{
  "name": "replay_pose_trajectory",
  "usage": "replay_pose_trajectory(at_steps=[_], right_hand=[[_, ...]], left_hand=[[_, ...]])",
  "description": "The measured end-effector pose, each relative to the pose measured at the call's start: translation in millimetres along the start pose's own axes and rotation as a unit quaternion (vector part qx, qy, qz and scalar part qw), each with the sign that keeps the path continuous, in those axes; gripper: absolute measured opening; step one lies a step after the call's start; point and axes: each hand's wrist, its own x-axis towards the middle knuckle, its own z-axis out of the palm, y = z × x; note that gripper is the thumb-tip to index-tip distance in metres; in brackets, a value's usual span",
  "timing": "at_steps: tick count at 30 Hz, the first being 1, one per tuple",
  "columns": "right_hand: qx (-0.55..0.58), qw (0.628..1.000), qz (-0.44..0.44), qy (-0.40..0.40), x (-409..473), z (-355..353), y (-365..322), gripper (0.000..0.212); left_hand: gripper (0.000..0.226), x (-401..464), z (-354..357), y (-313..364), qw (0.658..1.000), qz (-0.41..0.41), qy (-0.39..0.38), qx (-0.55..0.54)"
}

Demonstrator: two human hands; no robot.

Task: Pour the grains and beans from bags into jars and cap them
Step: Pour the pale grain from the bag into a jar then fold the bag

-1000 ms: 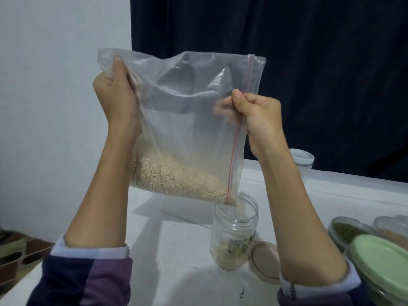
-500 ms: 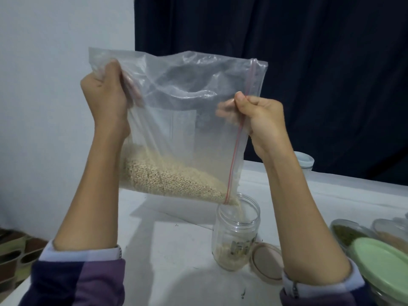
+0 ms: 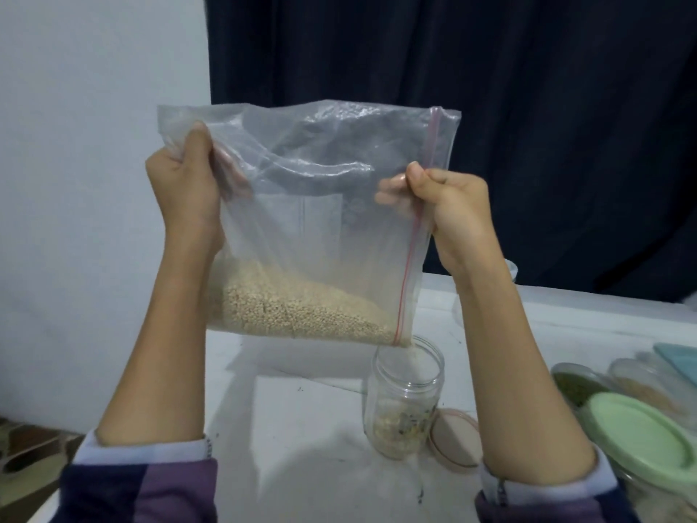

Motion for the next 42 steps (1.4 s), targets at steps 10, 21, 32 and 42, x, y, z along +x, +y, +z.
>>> replay_pose_trajectory(at_steps=[10, 21, 32, 42], right_hand=[[-0.061, 0.998, -0.001, 0.008, -2.7, -1.2, 7.1, 0.023], [-0.101, 0.994, -0.033, 0.026, -4.9, 3.7, 9.7, 0.024], [-0.121, 0.992, -0.022, 0.016, -4.7, 0.7, 8.9, 0.022], [-0.122, 0.992, -0.016, 0.025, -6.3, 0.5, 6.3, 0.022]], left_hand=[[0.04, 9.0, -18.8, -14.5, 0.997, 0.025, -0.076, 0.015], [0.037, 5.9, -13.6, -16.2, 0.998, 0.033, -0.046, 0.005], [0.039, 6.0, -10.5, -17.8, 0.998, 0.032, -0.054, -0.009], [0.047, 2.5, -7.9, -10.0, 0.996, 0.034, -0.078, -0.005]])
